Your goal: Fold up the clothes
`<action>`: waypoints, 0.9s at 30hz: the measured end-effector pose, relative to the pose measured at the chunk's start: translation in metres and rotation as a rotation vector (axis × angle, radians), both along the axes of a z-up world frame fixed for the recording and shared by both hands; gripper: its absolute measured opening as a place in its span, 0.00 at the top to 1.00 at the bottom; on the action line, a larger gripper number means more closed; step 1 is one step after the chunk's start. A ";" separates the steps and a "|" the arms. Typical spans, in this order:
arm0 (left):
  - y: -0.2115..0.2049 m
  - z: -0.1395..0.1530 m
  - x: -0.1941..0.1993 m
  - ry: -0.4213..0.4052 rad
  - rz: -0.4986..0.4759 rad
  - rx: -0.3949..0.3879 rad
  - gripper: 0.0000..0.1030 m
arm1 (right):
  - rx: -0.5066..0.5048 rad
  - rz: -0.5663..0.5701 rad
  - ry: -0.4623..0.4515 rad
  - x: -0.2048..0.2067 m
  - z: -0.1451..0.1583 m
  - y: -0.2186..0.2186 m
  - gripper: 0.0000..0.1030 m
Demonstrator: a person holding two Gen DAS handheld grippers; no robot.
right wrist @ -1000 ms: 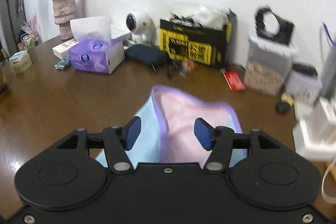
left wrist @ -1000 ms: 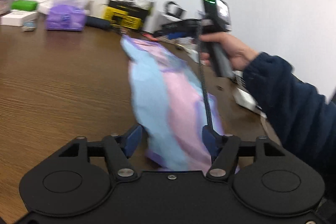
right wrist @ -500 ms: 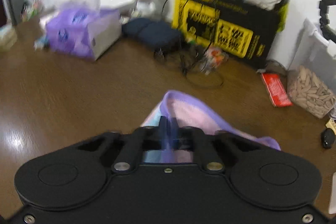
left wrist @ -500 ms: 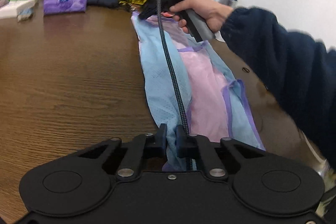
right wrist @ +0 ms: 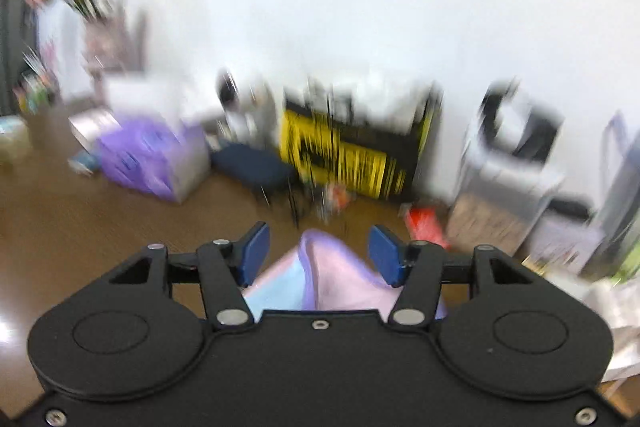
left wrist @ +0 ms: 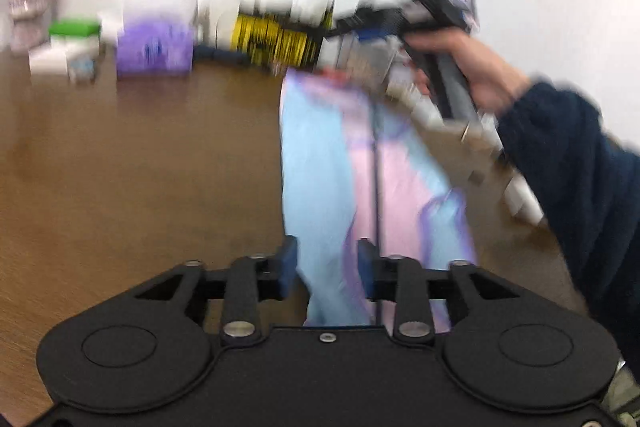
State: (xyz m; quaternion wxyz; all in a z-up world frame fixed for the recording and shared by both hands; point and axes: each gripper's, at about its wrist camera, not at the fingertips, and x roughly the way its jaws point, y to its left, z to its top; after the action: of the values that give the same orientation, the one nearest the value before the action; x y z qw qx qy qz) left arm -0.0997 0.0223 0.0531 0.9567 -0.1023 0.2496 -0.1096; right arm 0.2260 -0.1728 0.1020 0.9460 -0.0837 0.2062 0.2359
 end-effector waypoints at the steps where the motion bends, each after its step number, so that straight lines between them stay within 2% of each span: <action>1: -0.001 0.004 -0.003 -0.017 0.009 0.003 0.41 | 0.019 0.013 -0.030 -0.019 0.016 -0.011 0.36; 4: -0.005 0.017 -0.021 -0.069 0.046 0.017 0.38 | 0.075 0.056 -0.088 -0.075 0.055 -0.050 0.25; 7: -0.015 0.020 -0.025 -0.066 0.073 0.029 0.32 | 0.141 0.086 -0.144 -0.137 0.091 -0.099 0.23; 10: -0.036 0.015 -0.016 -0.029 0.075 0.061 0.27 | 0.161 0.083 -0.146 -0.173 0.102 -0.129 0.18; 12: -0.062 0.005 -0.010 -0.023 0.018 0.134 0.23 | 0.153 0.078 -0.120 -0.191 0.101 -0.144 0.18; 13: -0.070 0.003 -0.010 -0.023 -0.002 0.161 0.22 | 0.123 0.072 -0.091 -0.194 0.093 -0.145 0.18; 15: -0.111 -0.015 -0.010 -0.028 -0.072 0.301 0.22 | 0.077 0.050 -0.041 -0.195 0.077 -0.144 0.18; 17: -0.133 -0.028 -0.009 -0.032 -0.118 0.378 0.22 | 0.015 -0.012 0.025 -0.185 0.047 -0.134 0.18; 20: -0.150 -0.044 -0.007 0.011 -0.175 0.446 0.22 | -0.057 -0.066 0.092 -0.162 0.011 -0.116 0.18; 23: -0.144 -0.054 -0.008 0.072 -0.188 0.408 0.22 | -0.084 -0.082 0.163 -0.128 -0.021 -0.102 0.18; 27: -0.128 -0.056 -0.009 0.138 -0.211 0.325 0.22 | -0.079 -0.103 0.228 -0.082 -0.050 -0.094 0.19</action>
State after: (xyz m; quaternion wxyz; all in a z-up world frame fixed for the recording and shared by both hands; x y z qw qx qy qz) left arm -0.1083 -0.1052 -0.0026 0.9244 0.0729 0.3384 -0.1603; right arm 0.1441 -0.2672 0.0518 0.9232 -0.0830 0.3256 0.1867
